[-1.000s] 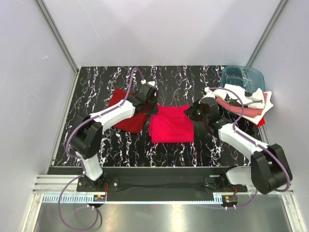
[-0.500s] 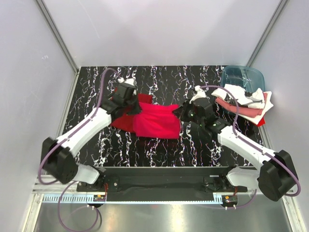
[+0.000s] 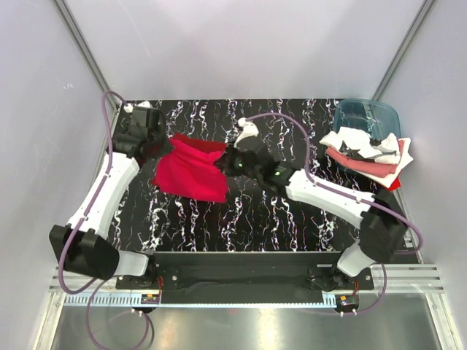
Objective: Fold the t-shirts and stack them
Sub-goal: Neatly place the folded tshirt to the corner
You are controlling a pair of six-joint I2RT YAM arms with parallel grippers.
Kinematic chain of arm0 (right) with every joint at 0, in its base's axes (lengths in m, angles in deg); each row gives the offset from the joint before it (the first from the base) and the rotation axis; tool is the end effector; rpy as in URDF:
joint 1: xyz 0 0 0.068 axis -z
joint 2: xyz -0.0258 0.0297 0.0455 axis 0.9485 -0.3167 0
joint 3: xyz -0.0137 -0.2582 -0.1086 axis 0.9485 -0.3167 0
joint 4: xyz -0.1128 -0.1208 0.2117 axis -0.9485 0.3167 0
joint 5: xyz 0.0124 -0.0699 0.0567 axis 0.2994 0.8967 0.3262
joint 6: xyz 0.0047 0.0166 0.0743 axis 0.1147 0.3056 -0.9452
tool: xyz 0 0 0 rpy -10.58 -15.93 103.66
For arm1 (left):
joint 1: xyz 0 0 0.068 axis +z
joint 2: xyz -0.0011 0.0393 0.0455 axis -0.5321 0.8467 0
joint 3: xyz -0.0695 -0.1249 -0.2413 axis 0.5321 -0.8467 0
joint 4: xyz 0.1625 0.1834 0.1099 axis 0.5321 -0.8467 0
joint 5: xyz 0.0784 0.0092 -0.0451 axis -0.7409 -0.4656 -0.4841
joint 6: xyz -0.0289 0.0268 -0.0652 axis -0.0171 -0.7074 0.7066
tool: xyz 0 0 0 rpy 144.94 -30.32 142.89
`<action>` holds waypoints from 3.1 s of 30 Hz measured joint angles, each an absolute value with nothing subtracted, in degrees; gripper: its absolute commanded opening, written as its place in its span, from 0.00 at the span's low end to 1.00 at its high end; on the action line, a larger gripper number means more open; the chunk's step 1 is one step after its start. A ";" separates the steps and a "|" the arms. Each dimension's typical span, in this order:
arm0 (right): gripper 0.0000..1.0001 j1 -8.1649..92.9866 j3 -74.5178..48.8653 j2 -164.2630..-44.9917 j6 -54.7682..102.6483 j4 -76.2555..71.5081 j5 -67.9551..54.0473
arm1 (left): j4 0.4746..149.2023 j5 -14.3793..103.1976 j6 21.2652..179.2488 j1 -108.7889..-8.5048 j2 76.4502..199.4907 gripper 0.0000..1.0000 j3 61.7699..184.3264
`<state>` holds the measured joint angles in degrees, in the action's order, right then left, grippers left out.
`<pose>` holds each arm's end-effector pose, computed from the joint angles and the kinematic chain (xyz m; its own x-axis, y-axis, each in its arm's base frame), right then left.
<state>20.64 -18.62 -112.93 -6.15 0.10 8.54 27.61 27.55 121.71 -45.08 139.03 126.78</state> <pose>0.2608 0.3068 0.3043 -0.6078 0.1953 -0.7697 -0.4055 0.7570 0.5123 0.3002 -0.0591 0.3368 -0.6499 -0.4039 -0.6439 -0.2800 0.9148 -0.2912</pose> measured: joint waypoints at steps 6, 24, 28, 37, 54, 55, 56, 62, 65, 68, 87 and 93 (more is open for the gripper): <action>0.00 18.52 -12.32 -120.49 -6.17 0.01 11.19 | 22.58 26.59 121.34 -40.92 148.84 0.00 136.09; 0.00 17.45 -6.27 -131.33 -2.85 -0.77 17.79 | 14.61 26.13 118.28 -37.47 168.76 0.00 151.13; 0.00 18.74 -5.66 -134.00 -2.02 -3.02 17.94 | 14.41 25.78 118.00 -37.47 173.81 0.00 155.23; 0.52 23.49 -6.42 -138.77 -1.45 -7.88 18.75 | 18.82 26.89 117.04 -37.01 182.24 0.80 160.15; 0.36 25.45 -12.96 -136.62 0.62 -7.77 18.95 | 25.86 31.83 117.01 -35.33 174.72 0.62 155.87; 0.34 25.63 -12.96 -136.38 0.62 -8.12 17.33 | 26.65 32.57 117.26 -35.33 172.67 0.59 154.71; 0.33 25.76 -12.96 -136.12 0.62 -8.36 15.76 | 27.17 33.49 117.50 -35.33 171.12 0.53 153.97; 0.29 25.91 -10.14 -137.13 -0.16 -8.68 7.89 | 30.45 39.04 119.55 -35.33 171.93 0.41 153.62; 0.28 26.28 -6.09 -140.03 -1.21 -8.77 5.42 | 31.41 40.97 120.58 -35.35 176.62 0.38 153.40; 0.27 27.90 -5.55 -142.55 -3.70 -9.36 3.26 | 32.40 42.04 121.65 -35.33 181.63 0.36 152.63; 0.66 34.92 -11.75 -139.86 -5.84 -6.46 1.70 | 36.68 39.81 124.45 -34.72 178.11 0.80 148.55; 1.00 34.92 -20.69 -126.92 -2.61 -6.63 3.65 | 44.03 39.72 129.25 -38.32 159.51 0.99 136.79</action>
<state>34.92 -20.69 -126.92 -2.61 -6.63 3.65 44.03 39.72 129.25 -38.32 159.51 136.79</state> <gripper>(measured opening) 0.942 0.984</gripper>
